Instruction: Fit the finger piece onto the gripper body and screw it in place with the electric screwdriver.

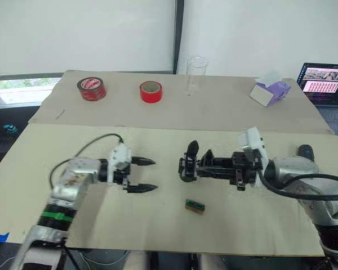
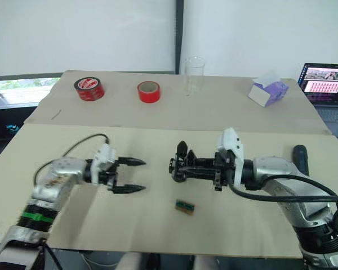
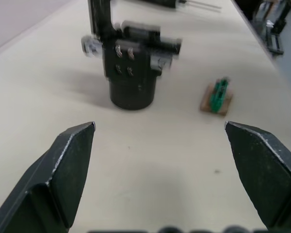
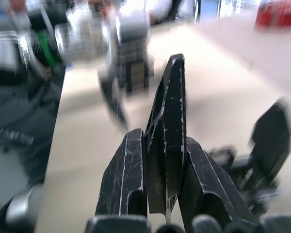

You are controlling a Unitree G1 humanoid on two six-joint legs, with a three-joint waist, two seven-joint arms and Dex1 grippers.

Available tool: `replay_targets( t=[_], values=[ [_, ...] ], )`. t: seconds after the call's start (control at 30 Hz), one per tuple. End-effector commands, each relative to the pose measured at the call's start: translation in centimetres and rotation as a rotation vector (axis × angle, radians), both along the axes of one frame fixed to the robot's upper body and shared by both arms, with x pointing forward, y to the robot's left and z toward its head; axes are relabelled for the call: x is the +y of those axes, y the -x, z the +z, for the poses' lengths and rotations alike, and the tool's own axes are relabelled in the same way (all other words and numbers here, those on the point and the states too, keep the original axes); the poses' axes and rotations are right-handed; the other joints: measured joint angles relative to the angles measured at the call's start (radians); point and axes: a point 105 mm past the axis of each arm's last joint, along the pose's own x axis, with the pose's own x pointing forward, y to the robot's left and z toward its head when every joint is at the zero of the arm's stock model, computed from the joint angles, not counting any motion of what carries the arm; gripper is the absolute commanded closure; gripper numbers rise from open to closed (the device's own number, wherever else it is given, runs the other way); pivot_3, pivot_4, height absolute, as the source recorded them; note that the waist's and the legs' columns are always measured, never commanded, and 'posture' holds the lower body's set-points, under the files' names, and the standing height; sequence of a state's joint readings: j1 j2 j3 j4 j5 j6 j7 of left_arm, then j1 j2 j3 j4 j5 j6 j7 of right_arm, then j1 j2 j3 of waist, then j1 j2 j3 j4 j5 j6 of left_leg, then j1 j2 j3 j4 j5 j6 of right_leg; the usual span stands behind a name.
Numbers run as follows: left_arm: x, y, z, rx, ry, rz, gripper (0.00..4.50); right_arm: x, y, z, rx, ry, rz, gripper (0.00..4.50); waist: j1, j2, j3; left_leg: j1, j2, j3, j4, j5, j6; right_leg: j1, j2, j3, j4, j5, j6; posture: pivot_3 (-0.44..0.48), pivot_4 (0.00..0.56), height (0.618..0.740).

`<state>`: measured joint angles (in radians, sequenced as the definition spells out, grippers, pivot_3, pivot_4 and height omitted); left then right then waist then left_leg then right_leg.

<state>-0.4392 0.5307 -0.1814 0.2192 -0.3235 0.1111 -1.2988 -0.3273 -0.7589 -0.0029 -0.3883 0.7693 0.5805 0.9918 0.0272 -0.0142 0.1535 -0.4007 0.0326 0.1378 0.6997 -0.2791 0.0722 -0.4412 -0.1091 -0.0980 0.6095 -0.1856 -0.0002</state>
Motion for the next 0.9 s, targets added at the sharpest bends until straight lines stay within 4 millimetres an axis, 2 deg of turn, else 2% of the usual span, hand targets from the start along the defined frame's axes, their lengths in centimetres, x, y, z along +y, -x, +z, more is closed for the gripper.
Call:
replay_targets(
  t=[0.03, 0.23, 0.43, 0.6, 0.83, 0.9],
  values=[
    [-1.7, -1.6, -0.4, -0.078, -0.020, 0.018, 0.00, -0.5, 0.2, 0.5, -0.080, -0.005, 0.019, 4.05, 0.003, 0.000, 0.000, -0.001, 0.000, 0.000, 0.001, 0.000, 0.000, 0.000, 0.000, 0.000, 0.000, 0.001, -0.001, 0.000, 0.150, 0.740],
    [-5.0, -2.9, -1.5, -0.056, -0.027, -0.004, 0.00, 0.0, 0.6, 0.9, -0.102, -0.041, 0.042, 4.05, -0.001, 0.000, 0.000, -0.001, 0.001, 0.000, 0.003, 0.000, 0.001, 0.000, 0.000, -0.001, 0.001, 0.001, -0.001, 0.000, 0.150, 0.740],
    [-7.3, -2.9, -2.1, -0.035, -0.012, -0.055, 0.00, 0.4, 0.8, 1.1, -0.125, -0.041, 0.041, 4.05, -0.007, 0.000, 0.000, 0.000, 0.001, -0.001, 0.003, -0.001, 0.002, 0.000, 0.000, -0.001, 0.001, 0.001, 0.000, 0.000, 0.150, 0.740],
    [-8.0, -3.4, -2.8, -0.061, -0.029, -0.031, 0.00, 0.5, 0.9, 0.9, -0.131, -0.036, 0.034, 4.05, -0.003, 0.000, 0.000, -0.001, 0.000, -0.001, 0.004, -0.001, 0.002, 0.001, -0.001, -0.001, 0.001, 0.001, 0.000, 0.000, 0.150, 0.740],
    [-8.6, -3.2, -3.5, -0.016, -0.007, -0.031, 0.00, 0.2, 0.6, 0.6, -0.136, -0.032, 0.051, 4.05, 0.003, 0.000, 0.000, 0.000, 0.000, -0.002, 0.005, -0.001, 0.004, 0.002, -0.003, -0.003, 0.001, 0.001, 0.001, 0.000, 0.150, 0.740],
    [-8.5, -3.3, -3.8, -0.008, -0.014, -0.023, 0.52, 0.4, 0.4, 0.5, -0.153, -0.045, 0.058, 4.05, 0.004, 0.000, 0.000, 0.000, 0.000, -0.002, 0.005, -0.001, 0.004, 0.003, -0.003, -0.003, 0.001, 0.001, 0.001, 0.000, 0.150, 0.740]
  ],
)
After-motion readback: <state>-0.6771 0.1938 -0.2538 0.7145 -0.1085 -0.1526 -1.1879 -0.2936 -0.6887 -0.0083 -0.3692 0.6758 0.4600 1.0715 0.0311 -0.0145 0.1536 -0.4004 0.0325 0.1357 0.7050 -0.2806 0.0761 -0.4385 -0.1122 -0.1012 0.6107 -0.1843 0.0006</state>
